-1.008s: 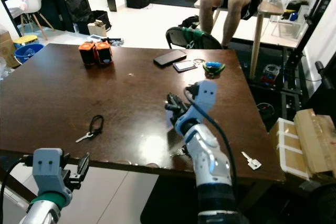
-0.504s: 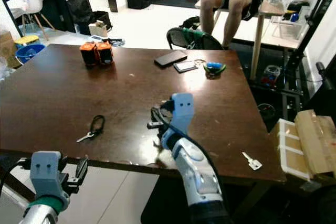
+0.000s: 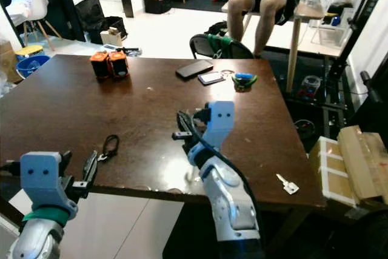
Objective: Hang keys on a hook
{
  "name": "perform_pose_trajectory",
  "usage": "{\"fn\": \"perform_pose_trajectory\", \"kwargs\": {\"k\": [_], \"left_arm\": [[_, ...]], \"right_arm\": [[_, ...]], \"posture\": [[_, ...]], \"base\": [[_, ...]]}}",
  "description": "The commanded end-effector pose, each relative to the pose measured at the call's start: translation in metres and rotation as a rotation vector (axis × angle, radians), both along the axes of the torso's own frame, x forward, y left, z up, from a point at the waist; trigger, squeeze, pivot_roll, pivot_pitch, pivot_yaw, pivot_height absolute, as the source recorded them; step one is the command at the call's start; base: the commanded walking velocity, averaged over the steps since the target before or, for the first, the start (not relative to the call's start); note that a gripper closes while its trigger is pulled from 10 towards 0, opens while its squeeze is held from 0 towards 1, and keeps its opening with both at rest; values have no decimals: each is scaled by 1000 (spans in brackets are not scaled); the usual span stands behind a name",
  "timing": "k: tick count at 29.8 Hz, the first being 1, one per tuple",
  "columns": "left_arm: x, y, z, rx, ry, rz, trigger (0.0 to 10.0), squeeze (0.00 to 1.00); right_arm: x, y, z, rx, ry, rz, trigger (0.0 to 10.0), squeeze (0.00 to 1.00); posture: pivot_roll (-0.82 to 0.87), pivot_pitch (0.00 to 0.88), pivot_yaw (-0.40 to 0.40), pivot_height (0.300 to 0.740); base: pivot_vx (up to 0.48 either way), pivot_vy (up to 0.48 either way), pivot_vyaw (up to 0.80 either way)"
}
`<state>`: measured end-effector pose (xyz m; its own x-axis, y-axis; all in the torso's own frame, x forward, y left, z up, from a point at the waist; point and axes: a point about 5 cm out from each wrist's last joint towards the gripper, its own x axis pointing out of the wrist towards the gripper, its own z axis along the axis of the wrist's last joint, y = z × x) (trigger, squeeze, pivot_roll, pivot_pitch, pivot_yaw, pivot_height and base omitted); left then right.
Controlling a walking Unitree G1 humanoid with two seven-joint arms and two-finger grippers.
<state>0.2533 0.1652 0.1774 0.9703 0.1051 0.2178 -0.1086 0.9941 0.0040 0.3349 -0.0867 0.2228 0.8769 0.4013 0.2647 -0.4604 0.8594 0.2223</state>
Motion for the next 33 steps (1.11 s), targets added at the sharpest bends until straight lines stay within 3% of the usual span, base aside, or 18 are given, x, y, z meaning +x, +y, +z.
{"fn": "perform_pose_trajectory", "kwargs": {"k": [1, 7, 9, 18, 33], "left_arm": [[-2, 1, 2, 11, -3, 13, 10000, 0], [-3, 2, -14, 33, 37, 14, 10000, 0], [-5, 0, -27, 57, 74, 20, 10000, 0], [-7, -9, -35, 76, 93, 50, 10000, 0], [-14, -5, -38, 31, 82, 102, 10000, 0]], "right_arm": [[-3, 5, -1, -8, -4, 12, 10000, 0], [-6, 6, -25, -74, 47, -18, 10000, 0], [-8, -2, -44, -124, 87, -70, 10000, 0], [-17, -20, -72, -197, 144, -188, 10000, 0], [-32, -42, -85, -178, 162, -302, 10000, 0]], "posture": [[-120, 49, 136, 740], [-128, 48, 132, 740], [-138, 52, 124, 740], [-141, 61, 87, 740], [-142, 94, 86, 740]], "base": [[0, 0, 0], [0, 0, 0], [0, 0, 0], [0, 0, 0], [0, 0, 0]]}}
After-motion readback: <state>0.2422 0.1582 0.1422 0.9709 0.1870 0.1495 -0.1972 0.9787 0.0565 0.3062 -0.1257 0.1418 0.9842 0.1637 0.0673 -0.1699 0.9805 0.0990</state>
